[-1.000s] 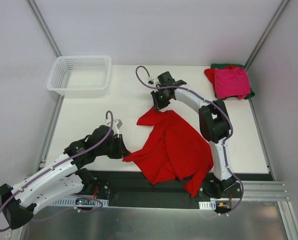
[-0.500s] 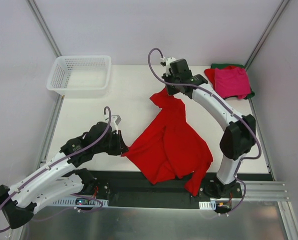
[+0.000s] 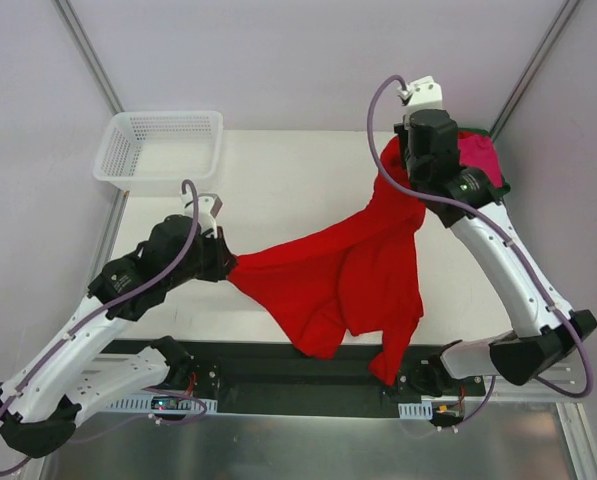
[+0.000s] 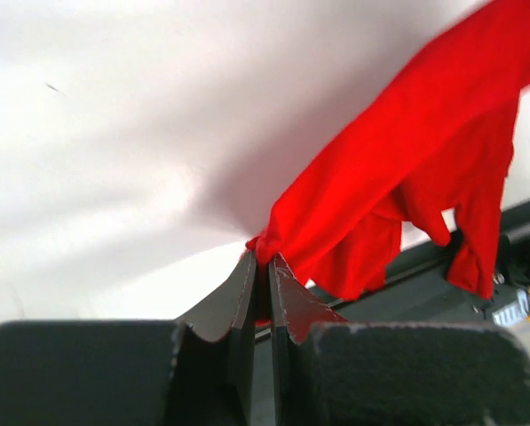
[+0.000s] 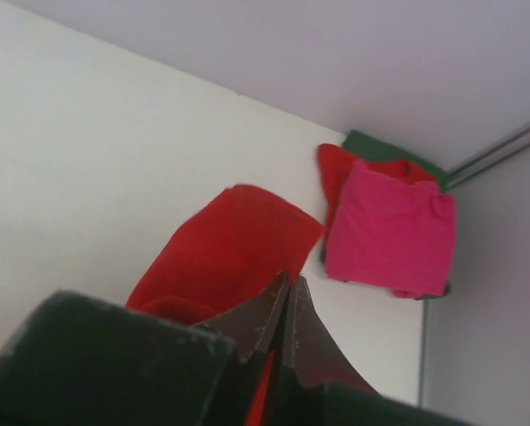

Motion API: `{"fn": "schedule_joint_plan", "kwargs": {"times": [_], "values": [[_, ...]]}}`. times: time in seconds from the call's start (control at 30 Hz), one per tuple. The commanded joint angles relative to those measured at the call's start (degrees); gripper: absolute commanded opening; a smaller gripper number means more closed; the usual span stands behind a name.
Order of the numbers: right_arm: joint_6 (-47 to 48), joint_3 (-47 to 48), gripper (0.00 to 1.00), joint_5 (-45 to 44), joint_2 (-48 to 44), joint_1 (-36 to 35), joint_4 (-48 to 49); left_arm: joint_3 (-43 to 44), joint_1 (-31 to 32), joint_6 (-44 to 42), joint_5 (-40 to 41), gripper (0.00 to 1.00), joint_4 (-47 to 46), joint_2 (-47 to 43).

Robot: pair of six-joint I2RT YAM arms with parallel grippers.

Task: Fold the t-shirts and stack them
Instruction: Flatten out the tshirt

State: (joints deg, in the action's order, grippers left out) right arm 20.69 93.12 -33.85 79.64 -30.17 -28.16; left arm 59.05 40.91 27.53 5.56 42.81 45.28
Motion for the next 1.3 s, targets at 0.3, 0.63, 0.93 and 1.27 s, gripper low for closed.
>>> {"fn": "schedule_joint_plan", "kwargs": {"times": [0.3,0.63,0.93,1.27], "values": [[7.0,4.9,0.01,-9.5,-9.1,2.9,6.1,15.6,-10.1,-13.7,6.7,0.04,9.4,0.2],[-5.3,1.4,0.01,-2.8,-14.1,2.9,-9.7,14.8,-10.1,-13.0,4.4,0.04,10.0,1.0],[-19.9,-21.3,0.01,16.6,-16.3,0.7,-18.2,9.2,-10.1,-12.4,-3.6,0.04,8.2,5.6],[-24.7,-27.4,0.01,17.4,-11.3,-4.4,-24.9,1.2,-9.4,-10.1,-12.5,0.03,-0.1,13.2]]}}
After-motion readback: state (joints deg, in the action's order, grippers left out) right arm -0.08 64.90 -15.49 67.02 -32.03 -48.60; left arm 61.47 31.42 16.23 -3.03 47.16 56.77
